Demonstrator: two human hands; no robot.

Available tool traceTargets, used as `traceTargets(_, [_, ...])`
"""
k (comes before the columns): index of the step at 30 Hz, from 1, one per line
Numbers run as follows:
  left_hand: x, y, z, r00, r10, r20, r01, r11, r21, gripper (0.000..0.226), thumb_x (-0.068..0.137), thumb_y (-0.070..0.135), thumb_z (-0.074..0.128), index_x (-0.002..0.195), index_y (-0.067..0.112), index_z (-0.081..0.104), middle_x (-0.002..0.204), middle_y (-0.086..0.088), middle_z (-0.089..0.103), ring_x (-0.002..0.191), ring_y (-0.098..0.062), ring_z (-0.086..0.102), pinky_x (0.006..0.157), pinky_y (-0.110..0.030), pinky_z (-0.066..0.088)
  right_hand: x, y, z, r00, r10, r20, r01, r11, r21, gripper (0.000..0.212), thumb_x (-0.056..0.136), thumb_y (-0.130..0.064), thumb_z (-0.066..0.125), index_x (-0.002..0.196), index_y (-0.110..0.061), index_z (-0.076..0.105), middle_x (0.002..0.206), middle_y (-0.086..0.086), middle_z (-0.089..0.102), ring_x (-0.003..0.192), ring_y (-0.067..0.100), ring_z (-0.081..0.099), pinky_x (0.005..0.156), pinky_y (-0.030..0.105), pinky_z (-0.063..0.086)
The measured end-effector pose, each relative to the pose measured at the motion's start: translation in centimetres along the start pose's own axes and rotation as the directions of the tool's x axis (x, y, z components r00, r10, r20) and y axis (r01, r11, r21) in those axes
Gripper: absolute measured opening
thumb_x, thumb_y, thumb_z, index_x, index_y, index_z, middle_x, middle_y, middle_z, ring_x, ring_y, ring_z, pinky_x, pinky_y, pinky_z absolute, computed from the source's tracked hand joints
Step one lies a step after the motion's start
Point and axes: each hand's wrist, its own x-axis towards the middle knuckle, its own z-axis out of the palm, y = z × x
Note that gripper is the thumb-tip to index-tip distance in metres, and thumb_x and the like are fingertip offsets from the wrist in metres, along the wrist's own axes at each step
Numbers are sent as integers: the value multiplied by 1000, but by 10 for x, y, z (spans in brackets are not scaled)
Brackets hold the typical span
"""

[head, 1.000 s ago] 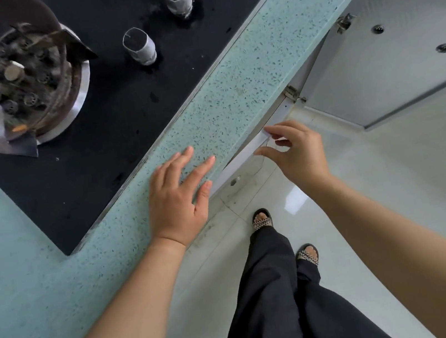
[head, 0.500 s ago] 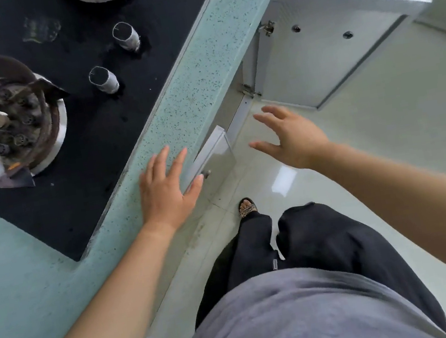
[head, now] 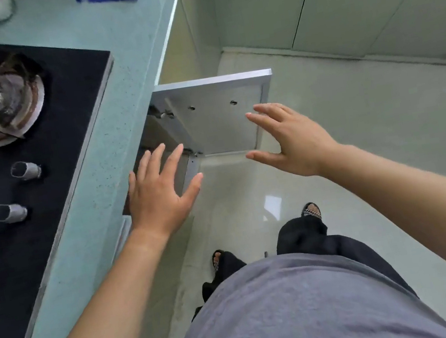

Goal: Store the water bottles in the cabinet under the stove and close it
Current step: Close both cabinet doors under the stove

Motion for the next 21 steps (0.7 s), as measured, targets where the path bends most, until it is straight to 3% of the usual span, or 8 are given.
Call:
traceTargets(6, [66, 109, 20, 996, -58, -63, 52, 995, -90, 73, 77, 68, 25, 140, 31, 36, 149, -4, 34, 139, -22, 25, 110, -46, 24, 2, 105, -63, 999, 36, -16, -36, 999, 8, 74, 84, -60, 47, 144, -20, 28, 152, 2, 27, 141, 19, 19, 109, 34, 29])
traceTargets(10, [102, 146, 26, 991, -120, -55, 114, 988, -101, 76, 76, 70, 23, 140, 31, 35, 149, -4, 34, 139, -21, 25, 111, -45, 24, 19, 153, -95, 999, 41, -15, -40, 999, 13, 75, 83, -61, 47, 144, -20, 29, 151, 3, 28, 141, 18, 19, 109, 36, 31])
traceTargets(16, [156, 142, 15, 964, -244, -105, 235, 968, -88, 78, 76, 70, 22, 139, 27, 37, 147, -7, 37, 138, -25, 27, 109, -45, 26, 102, 174, -120, 996, -80, 37, 80, 997, -8, 74, 84, -60, 48, 144, -20, 29, 151, 2, 27, 141, 18, 19, 109, 35, 30])
traceTargets(21, [201, 111, 10, 916, -379, -130, 360, 921, -146, 78, 77, 71, 21, 139, 28, 37, 146, -7, 38, 137, -25, 28, 110, -47, 29, 198, 151, -121, 955, -266, 130, 273, 961, -45, 76, 83, -62, 46, 144, -19, 29, 151, 4, 28, 141, 21, 21, 112, 37, 31])
